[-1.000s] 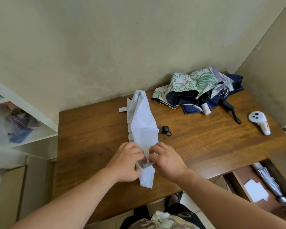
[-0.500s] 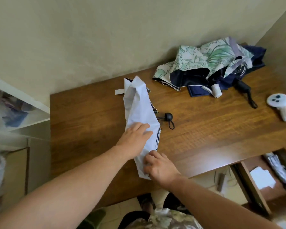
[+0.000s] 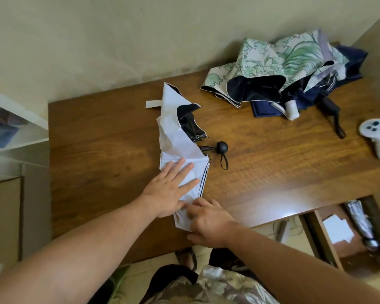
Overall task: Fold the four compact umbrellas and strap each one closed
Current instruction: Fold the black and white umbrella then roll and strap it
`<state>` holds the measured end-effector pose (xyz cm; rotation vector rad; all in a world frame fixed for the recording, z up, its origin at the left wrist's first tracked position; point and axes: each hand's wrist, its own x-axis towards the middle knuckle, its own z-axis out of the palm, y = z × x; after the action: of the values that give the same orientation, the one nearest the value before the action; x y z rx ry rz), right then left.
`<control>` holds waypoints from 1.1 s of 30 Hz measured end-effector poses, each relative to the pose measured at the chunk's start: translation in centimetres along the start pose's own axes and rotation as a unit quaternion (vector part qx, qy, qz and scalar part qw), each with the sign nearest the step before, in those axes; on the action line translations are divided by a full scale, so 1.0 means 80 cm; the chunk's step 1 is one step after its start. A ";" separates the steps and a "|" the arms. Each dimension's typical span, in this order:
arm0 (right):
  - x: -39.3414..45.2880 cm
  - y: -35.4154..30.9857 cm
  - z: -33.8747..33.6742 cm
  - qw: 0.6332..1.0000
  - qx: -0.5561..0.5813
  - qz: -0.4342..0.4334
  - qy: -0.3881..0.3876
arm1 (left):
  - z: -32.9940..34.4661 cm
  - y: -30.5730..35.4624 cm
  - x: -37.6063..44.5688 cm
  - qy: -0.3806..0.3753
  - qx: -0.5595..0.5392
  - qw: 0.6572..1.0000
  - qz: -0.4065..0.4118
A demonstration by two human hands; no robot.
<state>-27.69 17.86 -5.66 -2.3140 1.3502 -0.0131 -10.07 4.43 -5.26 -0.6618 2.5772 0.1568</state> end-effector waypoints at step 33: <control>0.038 0.036 -0.036 0.960 -0.021 0.234 -0.153 | -0.063 0.010 -0.042 0.198 -0.532 0.769 -0.292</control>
<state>-29.16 13.05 -4.85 -1.8738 1.6977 0.5038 -10.00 5.44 0.78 -2.0292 2.2716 1.4519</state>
